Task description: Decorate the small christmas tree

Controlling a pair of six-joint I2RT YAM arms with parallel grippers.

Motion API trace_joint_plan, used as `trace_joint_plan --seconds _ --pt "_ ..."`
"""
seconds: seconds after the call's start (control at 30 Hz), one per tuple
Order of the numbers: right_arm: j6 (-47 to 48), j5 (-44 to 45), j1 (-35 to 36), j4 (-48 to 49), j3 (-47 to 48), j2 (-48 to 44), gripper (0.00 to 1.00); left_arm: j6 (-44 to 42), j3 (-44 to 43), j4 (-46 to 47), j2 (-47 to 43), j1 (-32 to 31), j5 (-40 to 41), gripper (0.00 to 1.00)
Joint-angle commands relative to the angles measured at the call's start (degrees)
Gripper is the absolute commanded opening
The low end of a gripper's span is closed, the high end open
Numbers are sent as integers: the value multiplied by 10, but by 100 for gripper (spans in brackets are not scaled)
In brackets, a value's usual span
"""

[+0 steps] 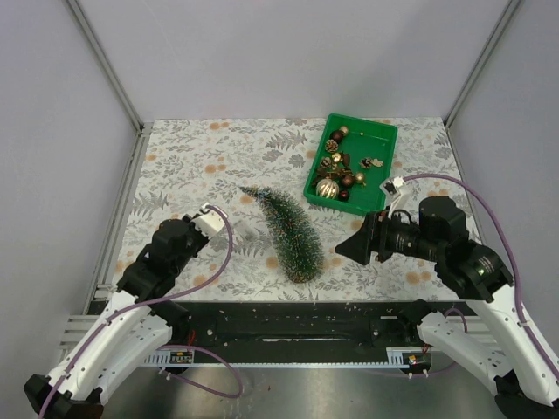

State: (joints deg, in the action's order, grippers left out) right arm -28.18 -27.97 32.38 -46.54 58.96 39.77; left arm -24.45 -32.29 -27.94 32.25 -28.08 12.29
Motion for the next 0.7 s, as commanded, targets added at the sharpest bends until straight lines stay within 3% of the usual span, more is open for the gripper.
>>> trace_joint_plan --seconds 0.0,0.2,0.4,0.53,0.67 --pt "31 82 3 65 30 24 76 -150 8 21 -37 6 54 0" --pt "24 90 4 252 -8 43 82 -144 12 5 -40 7 79 0" --pt "87 64 7 369 17 115 89 -119 -10 -17 -51 19 76 0" --pt "183 80 63 357 86 173 99 -98 -17 -30 -57 20 49 0" --pt "269 148 142 337 134 217 99 -79 -29 -26 -33 20 39 0"
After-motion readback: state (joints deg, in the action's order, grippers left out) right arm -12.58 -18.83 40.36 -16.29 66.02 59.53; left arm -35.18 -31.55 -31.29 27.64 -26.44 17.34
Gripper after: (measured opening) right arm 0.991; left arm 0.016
